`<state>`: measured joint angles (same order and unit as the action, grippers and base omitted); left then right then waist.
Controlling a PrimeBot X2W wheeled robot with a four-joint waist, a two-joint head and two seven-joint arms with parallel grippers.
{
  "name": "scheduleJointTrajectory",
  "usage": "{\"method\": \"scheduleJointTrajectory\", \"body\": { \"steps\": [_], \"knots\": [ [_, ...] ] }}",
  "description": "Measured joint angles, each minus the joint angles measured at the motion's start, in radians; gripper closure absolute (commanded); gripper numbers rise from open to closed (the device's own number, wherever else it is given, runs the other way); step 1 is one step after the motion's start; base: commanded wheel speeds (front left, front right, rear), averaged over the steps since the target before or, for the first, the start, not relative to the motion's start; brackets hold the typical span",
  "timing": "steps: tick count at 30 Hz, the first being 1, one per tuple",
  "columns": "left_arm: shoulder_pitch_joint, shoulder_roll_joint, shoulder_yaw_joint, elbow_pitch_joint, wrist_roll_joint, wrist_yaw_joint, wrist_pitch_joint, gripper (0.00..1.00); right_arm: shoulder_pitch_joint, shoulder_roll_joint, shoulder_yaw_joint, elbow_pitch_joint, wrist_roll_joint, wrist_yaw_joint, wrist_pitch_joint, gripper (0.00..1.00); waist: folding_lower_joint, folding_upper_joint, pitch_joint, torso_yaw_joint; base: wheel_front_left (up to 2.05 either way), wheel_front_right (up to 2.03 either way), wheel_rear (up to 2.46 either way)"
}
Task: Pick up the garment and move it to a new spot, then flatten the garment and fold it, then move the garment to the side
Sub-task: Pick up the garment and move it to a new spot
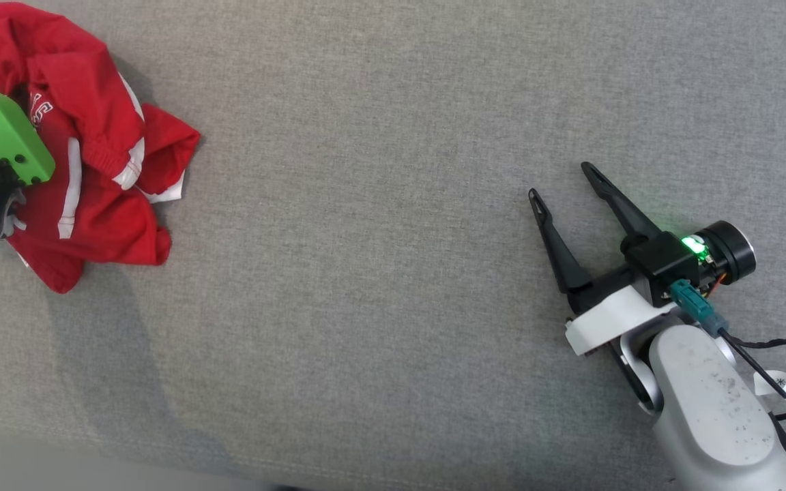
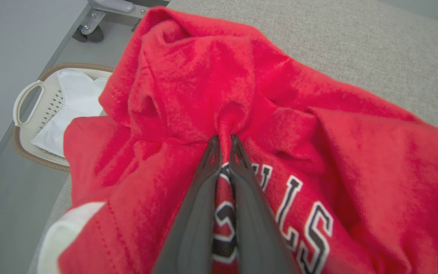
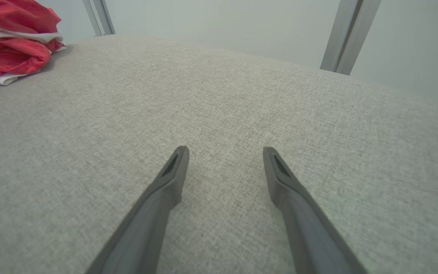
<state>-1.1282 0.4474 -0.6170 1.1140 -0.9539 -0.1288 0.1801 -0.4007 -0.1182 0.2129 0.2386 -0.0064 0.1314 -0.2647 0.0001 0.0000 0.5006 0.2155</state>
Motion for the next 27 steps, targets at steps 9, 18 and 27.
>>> {"method": "scheduleJointTrajectory", "body": {
  "steps": [9, 18, 27],
  "knots": [
    [-0.059, 0.009, -0.042, -0.048, 0.056, 0.000, -0.177, 1.00, 0.012, 0.008, -0.012, 0.016, 0.005, 0.000, 0.000, 0.00, 0.0000, 0.0000, -0.052, 0.000, 0.00, 0.00, 0.00],
    [-0.098, -0.011, -0.113, -0.146, 0.123, 0.000, -0.348, 1.00, 0.059, 0.038, -0.032, 0.017, 0.018, 0.000, 0.000, 0.00, -0.0001, 0.0000, -0.135, -0.016, 0.00, 0.00, 0.00],
    [-0.093, -0.098, -0.159, -0.265, 0.144, 0.000, -0.413, 1.00, 0.106, 0.058, -0.036, 0.016, 0.032, 0.000, 0.000, 0.00, -0.0001, 0.0001, -0.208, -0.084, 0.00, 0.00, 0.00]
  ]
}}
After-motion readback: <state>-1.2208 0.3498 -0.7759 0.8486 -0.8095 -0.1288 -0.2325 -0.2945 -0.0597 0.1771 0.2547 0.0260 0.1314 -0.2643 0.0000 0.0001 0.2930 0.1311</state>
